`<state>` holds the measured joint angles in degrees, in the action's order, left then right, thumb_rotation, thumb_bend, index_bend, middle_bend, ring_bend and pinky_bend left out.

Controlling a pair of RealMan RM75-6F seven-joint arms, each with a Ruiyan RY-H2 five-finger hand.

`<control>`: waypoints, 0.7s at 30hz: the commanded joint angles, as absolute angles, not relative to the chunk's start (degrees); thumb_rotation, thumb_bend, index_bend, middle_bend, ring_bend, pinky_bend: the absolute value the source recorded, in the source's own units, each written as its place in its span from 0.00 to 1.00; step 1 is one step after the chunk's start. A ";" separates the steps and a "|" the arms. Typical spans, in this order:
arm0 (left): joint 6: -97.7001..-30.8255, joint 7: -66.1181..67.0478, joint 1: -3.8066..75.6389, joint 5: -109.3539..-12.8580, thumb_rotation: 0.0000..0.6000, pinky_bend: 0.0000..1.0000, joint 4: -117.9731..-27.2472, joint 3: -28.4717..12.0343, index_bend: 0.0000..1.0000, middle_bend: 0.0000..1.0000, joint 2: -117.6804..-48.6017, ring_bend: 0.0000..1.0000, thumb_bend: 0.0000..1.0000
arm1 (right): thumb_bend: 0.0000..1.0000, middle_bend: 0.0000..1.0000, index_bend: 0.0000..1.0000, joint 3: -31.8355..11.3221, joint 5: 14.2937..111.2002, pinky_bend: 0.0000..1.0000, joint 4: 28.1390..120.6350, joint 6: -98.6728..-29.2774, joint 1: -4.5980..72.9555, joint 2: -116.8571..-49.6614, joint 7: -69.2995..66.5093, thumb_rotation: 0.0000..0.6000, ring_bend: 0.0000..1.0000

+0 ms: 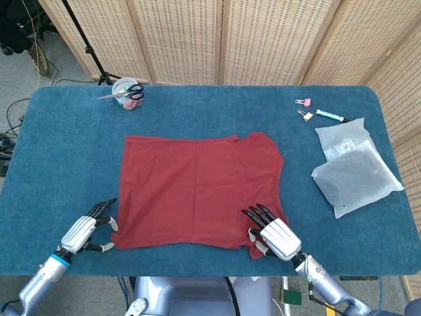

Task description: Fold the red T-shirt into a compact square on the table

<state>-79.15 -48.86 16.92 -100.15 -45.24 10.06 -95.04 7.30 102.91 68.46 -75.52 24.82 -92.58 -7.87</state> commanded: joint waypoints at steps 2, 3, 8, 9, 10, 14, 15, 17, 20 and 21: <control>-78.77 -49.55 17.12 -99.71 1.00 0.00 -45.90 10.08 0.60 0.00 -94.82 0.00 0.22 | 0.57 0.09 0.65 7.15 102.68 0.00 68.45 -75.62 24.76 -92.36 -7.96 1.00 0.00; -78.70 -49.64 17.18 -99.63 1.00 0.00 -46.03 10.07 0.60 0.00 -94.74 0.00 0.22 | 0.57 0.09 0.65 7.09 102.59 0.00 68.45 -75.65 24.75 -92.32 -7.97 1.00 0.00; -78.43 -49.93 17.55 -99.68 1.00 0.00 -46.62 10.42 0.61 0.00 -94.29 0.00 0.28 | 0.57 0.09 0.65 7.01 102.31 0.00 68.59 -75.67 24.66 -92.02 -8.08 1.00 0.00; -78.44 -50.04 17.57 -99.69 1.00 0.00 -46.69 10.49 0.61 0.00 -94.23 0.00 0.29 | 0.57 0.09 0.65 7.04 102.23 0.00 68.57 -75.61 24.62 -91.96 -8.14 1.00 0.00; -78.53 -50.26 17.56 -99.60 1.00 0.00 -46.79 10.48 0.61 0.00 -94.18 0.00 0.30 | 0.57 0.09 0.65 7.03 102.16 0.00 68.48 -75.59 24.59 -91.89 -8.10 1.00 0.00; -78.72 -50.51 17.71 -99.52 1.00 0.00 -47.10 10.50 0.61 0.00 -93.86 0.00 0.33 | 0.57 0.09 0.65 7.02 101.96 0.00 68.20 -75.55 24.46 -91.88 -8.09 1.00 0.00; -78.70 -50.46 17.75 -99.53 1.00 0.00 -47.17 10.55 0.61 0.00 -93.79 0.00 0.33 | 0.57 0.09 0.65 7.04 101.96 0.00 68.20 -75.54 24.46 -91.88 -8.17 1.00 0.00; -78.75 -50.40 17.83 -99.55 1.00 0.00 -47.41 10.62 0.61 0.00 -93.63 0.00 0.34 | 0.57 0.09 0.65 7.10 101.94 0.00 68.24 -75.54 24.41 -91.90 -8.35 1.00 0.00; -78.87 -51.37 17.93 -99.33 1.00 0.00 -48.19 10.54 0.62 0.00 -93.25 0.00 0.34 | 0.58 0.09 0.65 7.03 101.83 0.00 68.20 -75.54 24.39 -91.85 -8.47 1.00 0.00; -78.86 -51.89 18.04 -99.18 1.00 0.00 -48.61 10.43 0.62 0.00 -92.98 0.00 0.35 | 0.59 0.09 0.65 7.01 101.76 0.00 68.11 -75.53 24.36 -91.78 -8.44 1.00 0.00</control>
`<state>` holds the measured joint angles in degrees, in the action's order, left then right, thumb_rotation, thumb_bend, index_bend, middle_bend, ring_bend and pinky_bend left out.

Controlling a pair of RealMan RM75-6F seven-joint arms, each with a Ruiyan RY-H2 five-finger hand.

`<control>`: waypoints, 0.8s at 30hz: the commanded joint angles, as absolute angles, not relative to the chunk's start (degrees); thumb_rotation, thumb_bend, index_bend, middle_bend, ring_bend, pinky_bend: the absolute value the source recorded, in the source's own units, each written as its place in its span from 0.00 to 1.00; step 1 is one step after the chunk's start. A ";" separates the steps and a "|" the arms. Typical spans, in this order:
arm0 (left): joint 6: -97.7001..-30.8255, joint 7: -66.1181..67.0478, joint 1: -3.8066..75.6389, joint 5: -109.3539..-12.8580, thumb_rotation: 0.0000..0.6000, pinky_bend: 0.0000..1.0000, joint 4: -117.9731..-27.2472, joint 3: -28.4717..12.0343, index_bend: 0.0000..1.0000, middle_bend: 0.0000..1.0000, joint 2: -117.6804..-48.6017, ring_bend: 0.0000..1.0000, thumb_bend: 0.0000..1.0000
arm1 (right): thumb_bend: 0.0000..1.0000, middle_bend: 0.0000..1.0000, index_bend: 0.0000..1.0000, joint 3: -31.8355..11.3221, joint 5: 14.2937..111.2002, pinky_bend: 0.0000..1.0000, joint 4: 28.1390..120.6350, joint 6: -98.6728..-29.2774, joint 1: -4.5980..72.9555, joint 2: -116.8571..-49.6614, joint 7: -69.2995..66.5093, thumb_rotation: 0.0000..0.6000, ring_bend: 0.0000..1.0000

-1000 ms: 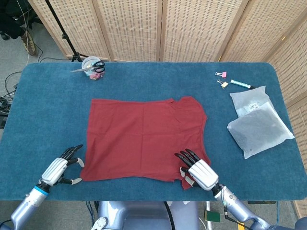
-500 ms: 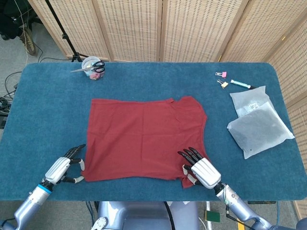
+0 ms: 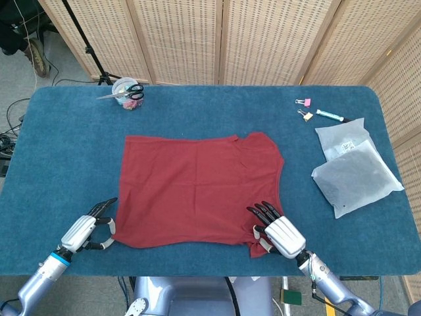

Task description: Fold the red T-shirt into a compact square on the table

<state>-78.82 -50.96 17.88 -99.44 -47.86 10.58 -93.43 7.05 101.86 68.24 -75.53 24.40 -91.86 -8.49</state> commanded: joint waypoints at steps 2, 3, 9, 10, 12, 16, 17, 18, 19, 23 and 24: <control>-78.53 -52.28 18.45 -99.00 1.00 0.00 -49.47 10.29 0.64 0.00 -92.33 0.00 0.37 | 0.59 0.09 0.65 7.04 101.68 0.00 68.01 -75.49 24.32 -91.61 -8.56 1.00 0.00; -78.39 -52.44 18.60 -98.88 1.00 0.00 -49.93 10.19 0.65 0.00 -92.08 0.00 0.39 | 0.59 0.09 0.65 7.06 101.65 0.00 68.03 -75.50 24.30 -91.53 -8.68 1.00 0.00; -77.37 -51.85 19.38 -98.42 1.00 0.00 -52.69 9.94 0.70 0.00 -90.73 0.00 0.53 | 0.59 0.09 0.65 7.07 101.69 0.00 68.39 -75.78 24.19 -91.00 -8.78 1.00 0.00; -77.36 -51.51 19.44 -98.37 1.00 0.00 -52.99 9.86 0.70 0.00 -90.62 0.00 0.54 | 0.59 0.09 0.65 7.07 101.75 0.00 68.49 -75.84 24.19 -90.91 -8.71 1.00 0.00; -77.33 -50.97 19.52 -98.31 1.00 0.00 -53.47 9.77 0.70 0.00 -90.43 0.00 0.54 | 0.59 0.09 0.65 7.06 101.85 0.00 68.70 -75.99 24.17 -90.75 -8.51 1.00 0.00; -77.23 -50.26 19.72 -98.19 1.00 0.00 -54.63 9.65 0.71 0.00 -89.87 0.00 0.55 | 0.59 0.09 0.65 7.07 102.06 0.00 69.29 -76.22 24.15 -90.31 -8.10 1.00 0.00; -77.25 -50.07 19.77 -98.23 1.00 0.00 -54.89 9.66 0.71 0.00 -89.69 0.00 0.55 | 0.59 0.09 0.65 7.08 102.12 0.00 69.46 -76.31 24.13 -90.19 -8.01 1.00 0.00; -77.25 -49.95 19.81 -98.27 1.00 0.00 -55.07 9.69 0.71 0.00 -89.55 0.00 0.56 | 0.59 0.09 0.65 7.09 102.17 0.00 69.57 -76.37 24.13 -90.11 -7.98 1.00 0.00; -77.25 -49.83 19.87 -98.34 1.00 0.00 -55.38 9.74 0.71 0.00 -89.33 0.00 0.56 | 0.59 0.09 0.65 7.11 102.26 0.00 69.76 -76.44 24.14 -89.97 -7.96 1.00 0.00; -77.32 -50.11 20.09 -98.81 1.00 0.00 -56.95 10.21 0.71 0.00 -88.18 0.00 0.56 | 0.59 0.09 0.65 7.45 103.07 0.00 70.56 -76.85 24.28 -89.26 -7.99 1.00 0.00; -77.40 -50.11 20.13 -99.03 1.00 0.00 -57.47 10.43 0.71 0.00 -87.75 0.00 0.56 | 0.59 0.09 0.65 7.71 103.53 0.00 70.88 -76.96 24.40 -88.93 -8.18 1.00 0.00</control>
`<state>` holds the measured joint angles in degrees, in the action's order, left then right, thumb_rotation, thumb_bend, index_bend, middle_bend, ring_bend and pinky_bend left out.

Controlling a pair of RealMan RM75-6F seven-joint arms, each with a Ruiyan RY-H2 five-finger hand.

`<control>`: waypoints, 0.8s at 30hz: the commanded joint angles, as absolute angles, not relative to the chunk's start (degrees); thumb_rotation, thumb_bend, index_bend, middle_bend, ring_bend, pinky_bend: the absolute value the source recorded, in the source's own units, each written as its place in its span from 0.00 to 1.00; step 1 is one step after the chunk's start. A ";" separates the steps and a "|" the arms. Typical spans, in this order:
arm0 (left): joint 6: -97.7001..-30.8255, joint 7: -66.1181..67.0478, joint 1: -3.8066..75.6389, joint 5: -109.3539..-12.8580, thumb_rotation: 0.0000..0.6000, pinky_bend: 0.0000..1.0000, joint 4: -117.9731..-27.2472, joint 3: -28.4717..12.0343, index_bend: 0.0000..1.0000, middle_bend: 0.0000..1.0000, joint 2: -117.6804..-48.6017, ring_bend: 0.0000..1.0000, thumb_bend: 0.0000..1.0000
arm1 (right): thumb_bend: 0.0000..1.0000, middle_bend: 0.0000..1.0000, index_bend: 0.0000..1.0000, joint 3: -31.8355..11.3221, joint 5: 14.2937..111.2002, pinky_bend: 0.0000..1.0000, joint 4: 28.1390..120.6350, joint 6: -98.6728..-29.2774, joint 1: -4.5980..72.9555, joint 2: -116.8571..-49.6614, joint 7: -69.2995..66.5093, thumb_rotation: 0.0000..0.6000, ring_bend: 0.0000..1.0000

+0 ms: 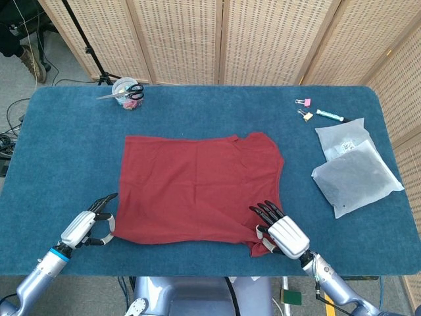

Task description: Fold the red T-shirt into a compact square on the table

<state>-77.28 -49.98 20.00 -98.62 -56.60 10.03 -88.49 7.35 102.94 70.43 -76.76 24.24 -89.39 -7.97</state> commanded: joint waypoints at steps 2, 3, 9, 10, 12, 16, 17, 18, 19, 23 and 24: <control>-77.64 -49.78 20.12 -99.61 1.00 0.00 -58.32 11.01 0.71 0.00 -86.88 0.00 0.57 | 0.59 0.09 0.65 8.31 104.50 0.00 71.52 -77.15 24.67 -88.23 -8.77 1.00 0.00; -77.76 -49.58 20.08 -99.91 1.00 0.00 -58.80 11.36 0.71 0.00 -86.38 0.00 0.57 | 0.59 0.09 0.65 8.62 105.03 0.00 71.90 -77.29 24.79 -87.80 -8.96 1.00 0.00; -80.72 -48.21 19.37 -102.72 1.00 0.00 -60.92 13.52 0.71 0.00 -83.39 0.00 0.58 | 0.59 0.09 0.65 10.76 109.09 0.00 75.21 -78.61 25.40 -84.64 -7.43 1.00 0.00; -80.91 -48.07 19.32 -102.90 1.00 0.00 -61.10 13.65 0.71 0.00 -83.20 0.00 0.58 | 0.59 0.09 0.65 10.88 109.27 0.00 75.51 -78.64 25.42 -84.39 -7.32 1.00 0.00; -81.69 -47.40 19.15 -103.69 1.00 0.00 -61.59 14.17 0.71 0.00 -82.57 0.00 0.58 | 0.59 0.09 0.65 11.38 110.20 0.00 76.50 -78.91 25.52 -83.61 -6.90 1.00 0.00; -83.27 -46.02 18.73 -105.28 1.00 0.00 -62.65 15.27 0.71 0.00 -81.30 0.00 0.59 | 0.59 0.09 0.65 12.63 112.16 0.00 78.47 -79.38 25.61 -82.00 -6.11 1.00 0.00; -84.13 -45.11 18.43 -106.23 1.00 0.00 -62.96 15.90 0.71 0.00 -80.79 0.00 0.59 | 0.59 0.09 0.65 13.50 113.53 0.00 79.20 -79.72 25.62 -81.33 -5.64 1.00 0.00; -84.54 -44.76 18.27 -106.66 1.00 0.00 -63.26 16.25 0.71 0.00 -80.47 0.00 0.59 | 0.59 0.09 0.65 13.95 114.17 0.00 79.64 -79.89 25.59 -80.92 -5.39 1.00 0.00; -84.78 -44.52 18.15 -106.91 1.00 0.00 -63.53 16.49 0.71 0.00 -80.22 0.00 0.59 | 0.59 0.09 0.65 14.26 114.60 0.00 79.98 -79.99 25.55 -80.61 -5.23 1.00 0.00; -86.04 -43.75 17.45 -108.00 1.00 0.00 -63.72 17.47 0.71 0.00 -79.62 0.00 0.59 | 0.60 0.09 0.65 15.91 116.88 0.00 80.85 -80.68 25.29 -79.61 -4.77 1.00 0.00; -86.68 -43.95 17.08 -108.37 1.00 0.00 -63.52 17.83 0.71 0.00 -79.61 0.00 0.59 | 0.60 0.09 0.65 16.43 117.71 0.00 80.83 -81.00 25.13 -79.35 -4.42 1.00 0.00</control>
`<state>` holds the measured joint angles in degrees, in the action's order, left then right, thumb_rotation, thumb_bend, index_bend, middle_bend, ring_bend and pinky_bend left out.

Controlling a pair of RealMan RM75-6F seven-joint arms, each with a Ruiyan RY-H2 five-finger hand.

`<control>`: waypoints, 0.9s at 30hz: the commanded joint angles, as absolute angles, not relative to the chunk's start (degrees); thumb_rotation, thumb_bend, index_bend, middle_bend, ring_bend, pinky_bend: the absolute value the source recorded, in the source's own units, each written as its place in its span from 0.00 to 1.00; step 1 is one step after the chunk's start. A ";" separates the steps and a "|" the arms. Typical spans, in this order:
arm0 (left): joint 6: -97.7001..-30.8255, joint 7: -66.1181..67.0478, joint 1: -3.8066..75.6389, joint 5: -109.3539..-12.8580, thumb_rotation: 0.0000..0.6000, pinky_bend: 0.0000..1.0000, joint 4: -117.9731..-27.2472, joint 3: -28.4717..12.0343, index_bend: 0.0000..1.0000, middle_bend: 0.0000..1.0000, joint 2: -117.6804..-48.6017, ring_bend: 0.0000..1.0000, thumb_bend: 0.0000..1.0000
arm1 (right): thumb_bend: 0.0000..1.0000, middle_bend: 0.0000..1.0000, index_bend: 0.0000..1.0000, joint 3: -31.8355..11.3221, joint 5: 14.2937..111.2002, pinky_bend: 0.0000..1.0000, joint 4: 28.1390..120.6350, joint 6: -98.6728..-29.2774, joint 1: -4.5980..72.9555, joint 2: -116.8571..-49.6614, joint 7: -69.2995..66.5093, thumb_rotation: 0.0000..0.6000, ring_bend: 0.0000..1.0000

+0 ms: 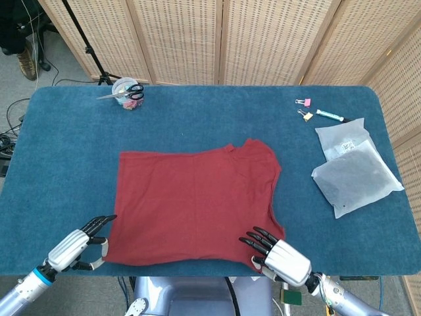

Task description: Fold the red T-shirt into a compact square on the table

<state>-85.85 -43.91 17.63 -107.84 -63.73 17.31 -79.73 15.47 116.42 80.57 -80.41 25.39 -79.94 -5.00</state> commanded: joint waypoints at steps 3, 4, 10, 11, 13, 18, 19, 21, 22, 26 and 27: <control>-88.41 -44.78 16.16 -109.16 1.00 0.00 -62.64 18.57 0.71 0.00 -79.65 0.00 0.59 | 0.59 0.09 0.66 17.41 118.69 0.00 80.79 -81.46 24.70 -79.02 -4.69 1.00 0.00; -88.84 -44.90 15.93 -109.36 1.00 0.00 -62.33 18.73 0.71 0.00 -79.70 0.00 0.59 | 0.59 0.09 0.66 17.58 118.78 0.00 80.78 -81.49 24.59 -78.98 -4.85 1.00 0.00; -91.26 -45.68 14.27 -110.28 1.00 0.00 -60.69 19.74 0.72 0.00 -80.05 0.00 0.59 | 0.59 0.09 0.66 18.62 119.20 0.00 80.39 -82.18 23.40 -78.99 -5.47 1.00 0.00; -91.67 -45.85 13.91 -110.57 1.00 0.00 -60.45 20.11 0.72 0.00 -80.07 0.00 0.59 | 0.59 0.09 0.66 18.76 119.30 0.00 80.19 -82.56 23.00 -78.99 -5.31 1.00 0.00; -92.25 -45.84 13.40 -110.88 1.00 0.00 -59.97 20.46 0.72 0.00 -80.20 0.00 0.59 | 0.59 0.10 0.66 18.87 119.45 0.00 79.85 -83.13 22.46 -79.08 -5.12 1.00 0.00; -92.90 -45.98 12.53 -111.25 1.00 0.00 -59.12 21.07 0.72 0.00 -80.45 0.00 0.59 | 0.59 0.10 0.66 19.35 119.74 0.00 79.22 -84.23 21.39 -79.05 -5.69 1.00 0.00; -93.07 -45.92 12.40 -111.39 1.00 0.00 -59.00 21.19 0.72 0.00 -80.46 0.00 0.59 | 0.59 0.10 0.66 19.49 119.84 0.00 79.09 -84.42 21.19 -79.02 -5.77 1.00 0.00; -93.30 -45.86 12.16 -111.63 1.00 0.00 -58.84 21.43 0.72 0.00 -80.48 0.00 0.59 | 0.59 0.10 0.66 19.76 120.07 0.00 78.77 -84.69 20.86 -79.00 -5.94 1.00 0.00; -93.39 -45.84 12.04 -111.77 1.00 0.00 -58.79 21.58 0.72 0.00 -80.47 0.00 0.59 | 0.59 0.10 0.66 19.92 120.16 0.00 78.61 -84.80 20.67 -78.98 -6.01 1.00 0.00; -93.90 -45.70 11.60 -112.21 1.00 0.00 -58.59 22.01 0.72 0.00 -80.45 0.00 0.59 | 0.59 0.10 0.66 20.41 120.64 0.00 77.96 -85.28 20.07 -78.98 -6.11 1.00 0.00; -94.05 -45.74 11.46 -112.32 1.00 0.00 -58.52 22.14 0.72 0.00 -80.45 0.00 0.59 | 0.59 0.10 0.66 20.51 120.77 0.00 77.76 -85.45 19.88 -78.99 -6.12 1.00 0.00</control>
<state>-94.00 -45.74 11.51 -112.28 -58.56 22.09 -80.45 20.45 120.70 77.84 -85.38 19.96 -78.99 -6.11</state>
